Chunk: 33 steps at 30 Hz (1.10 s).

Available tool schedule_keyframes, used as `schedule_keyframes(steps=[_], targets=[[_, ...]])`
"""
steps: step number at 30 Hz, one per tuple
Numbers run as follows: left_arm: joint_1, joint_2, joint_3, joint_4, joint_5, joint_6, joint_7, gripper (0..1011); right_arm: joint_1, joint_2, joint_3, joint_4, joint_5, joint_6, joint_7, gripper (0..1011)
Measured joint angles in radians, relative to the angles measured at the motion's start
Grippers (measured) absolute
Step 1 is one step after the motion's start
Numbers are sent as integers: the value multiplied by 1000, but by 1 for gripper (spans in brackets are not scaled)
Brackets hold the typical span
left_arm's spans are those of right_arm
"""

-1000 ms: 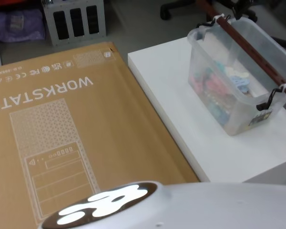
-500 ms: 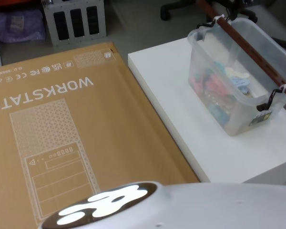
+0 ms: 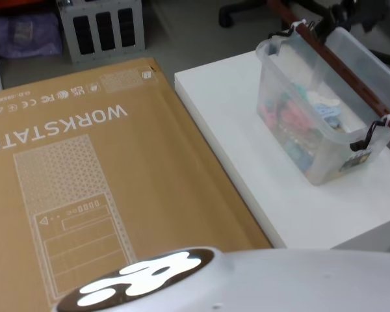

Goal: Use one hand to grasp the basket and place it at the designated location.

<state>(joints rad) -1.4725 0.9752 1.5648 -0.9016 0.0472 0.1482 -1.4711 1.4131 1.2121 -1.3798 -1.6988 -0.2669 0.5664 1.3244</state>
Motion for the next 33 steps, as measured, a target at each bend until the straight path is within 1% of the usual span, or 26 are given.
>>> schedule_keyframes(steps=[1, 2, 4, 8, 9, 11, 14, 16, 26, 30, 33], targets=[[0, 0, 0, 0, 0, 0, 0, 0, -14, -8, 1, 30, 20, -15, -1, 1000], [0, 0, 0, 0, 0, 0, 0, 0, -14, -8, 1, 30, 20, -15, -1, 1000], [0, 0, 0, 0, 0, 0, 0, 0, -34, -23, 2, 78, 48, -40, 1, 1000], [0, 0, 0, 0, 0, 0, 0, 0, -53, -40, 4, 132, 74, -68, 11, 1000], [0, 0, 0, 0, 0, 0, 0, 0, -53, -40, 4, 132, 74, -68, 11, 1000], [0, 0, 0, 0, 0, 0, 0, 0, -64, -50, 8, 159, 81, -81, 17, 1000], [0, 0, 0, 0, 0, 0, 0, 0, -71, -58, 11, 179, 86, -93, 21, 1000], [0, 0, 0, 0, 0, 0, 0, 0, -80, -69, 15, 204, 95, -112, 22, 1000], [0, 0, 0, 0, 0, 0, 0, 0, -118, -89, 31, 249, 120, -171, 4, 1000], [0, 0, 0, 0, 0, 0, 0, 0, -143, -104, 34, 289, 140, -198, 7, 1000], [0, 0, 0, 0, 0, 0, 0, 0, -155, -115, 35, 311, 146, -209, 12, 1000]])
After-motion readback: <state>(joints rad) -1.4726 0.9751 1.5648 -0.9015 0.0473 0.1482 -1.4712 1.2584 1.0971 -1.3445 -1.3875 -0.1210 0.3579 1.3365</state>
